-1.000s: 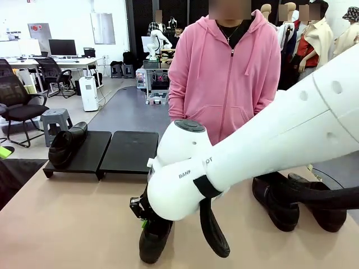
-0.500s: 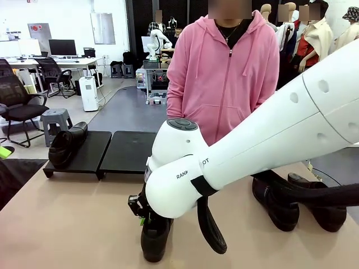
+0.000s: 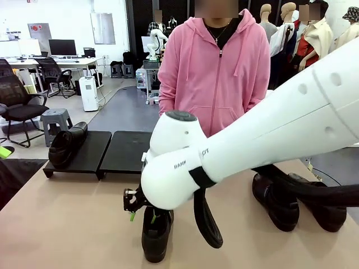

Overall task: Organize the shoes by placing them on the stand.
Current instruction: Pick up one Shoe and place it in the middle of the table.

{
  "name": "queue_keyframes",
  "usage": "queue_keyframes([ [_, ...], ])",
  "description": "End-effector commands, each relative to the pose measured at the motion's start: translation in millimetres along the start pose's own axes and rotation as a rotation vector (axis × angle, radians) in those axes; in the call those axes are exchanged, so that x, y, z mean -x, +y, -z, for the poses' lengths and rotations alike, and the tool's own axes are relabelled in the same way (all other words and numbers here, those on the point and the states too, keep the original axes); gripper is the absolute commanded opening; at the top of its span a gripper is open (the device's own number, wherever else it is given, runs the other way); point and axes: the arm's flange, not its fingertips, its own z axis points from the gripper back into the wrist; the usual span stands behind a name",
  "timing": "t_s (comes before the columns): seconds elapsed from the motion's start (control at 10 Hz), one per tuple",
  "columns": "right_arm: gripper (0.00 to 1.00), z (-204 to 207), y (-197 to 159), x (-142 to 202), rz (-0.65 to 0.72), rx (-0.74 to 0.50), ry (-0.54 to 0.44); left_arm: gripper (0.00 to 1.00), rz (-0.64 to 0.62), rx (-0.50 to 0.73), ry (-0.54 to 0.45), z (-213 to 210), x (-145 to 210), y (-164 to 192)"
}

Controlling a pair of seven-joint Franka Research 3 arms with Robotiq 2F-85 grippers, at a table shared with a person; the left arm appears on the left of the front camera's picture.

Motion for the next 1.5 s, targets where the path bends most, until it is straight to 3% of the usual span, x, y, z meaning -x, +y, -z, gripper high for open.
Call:
queue_keyframes([
  [0.0,1.00,-96,-29,17,-0.086,-0.027,0.087,1.00,0.017,0.000,0.004,-2,2,2],
  [0.1,1.00,-142,-54,23,-0.095,-0.018,0.099,1.00,0.017,0.000,0.004,-2,2,2],
  [0.2,1.00,-187,-88,29,-0.145,-0.089,0.158,1.00,0.017,0.000,0.004,-2,2,2],
  [0.3,1.00,-226,-132,31,-0.085,-0.126,0.167,1.00,0.017,0.000,0.004,-2,2,2],
  [0.4,1.00,-254,-173,34,-0.067,-0.227,0.172,1.00,0.017,0.000,0.004,-2,2,2],
  [0.5,1.00,-281,-232,44,-0.016,-0.335,0.118,1.00,0.017,0.000,0.004,-2,2,2],
  [0.8,1.00,-293,-355,74,0.109,-0.474,-0.068,1.00,0.017,0.000,0.004,-2,2,2],
  [1.0,1.00,-274,-408,99,0.099,-0.570,-0.139,1.00,0.017,0.000,0.004,-2,2,2],
  [1.2,1.00,-255,-434,118,0.047,-0.560,-0.209,1.00,0.017,0.000,0.004,-2,2,2],
  [1.3,1.00,-287,-426,98,0.130,-0.537,-0.128,1.00,0.017,0.000,0.004,-2,2,2],
  [1.4,1.00,-287,-426,98,0.130,-0.537,-0.128,1.00,0.017,0.000,0.004,-2,2,2],
])
